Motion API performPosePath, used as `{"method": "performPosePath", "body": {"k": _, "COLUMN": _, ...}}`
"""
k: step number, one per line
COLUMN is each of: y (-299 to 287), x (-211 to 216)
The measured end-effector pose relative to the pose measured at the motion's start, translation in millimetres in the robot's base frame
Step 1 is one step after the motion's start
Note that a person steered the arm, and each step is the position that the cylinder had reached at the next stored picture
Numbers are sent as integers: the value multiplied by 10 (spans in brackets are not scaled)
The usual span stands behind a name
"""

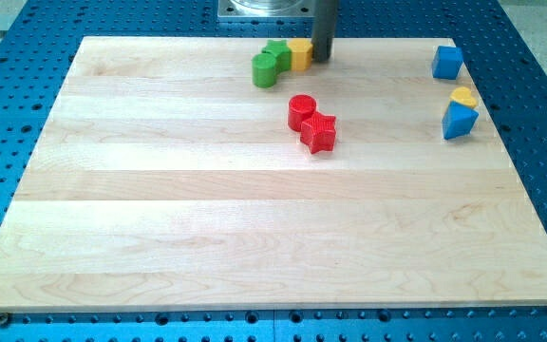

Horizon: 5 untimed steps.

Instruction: Move the heart to the bottom of the hexagon

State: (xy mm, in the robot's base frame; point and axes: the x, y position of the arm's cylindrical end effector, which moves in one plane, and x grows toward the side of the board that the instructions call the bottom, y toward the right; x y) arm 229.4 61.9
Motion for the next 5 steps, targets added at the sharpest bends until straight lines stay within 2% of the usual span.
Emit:
{"method": "performPosePath", "body": {"k": 1, "y": -294, "x": 0}}
{"method": "performPosePath", "body": {"k": 2, "y": 69, "x": 199}}
{"method": "performPosePath", "body": {"k": 3, "y": 494, "x": 776}}
{"method": "performPosePath", "body": {"k": 4, "y": 1629, "x": 864}}
{"method": "performPosePath", "body": {"k": 5, "y": 2189, "x": 808}}
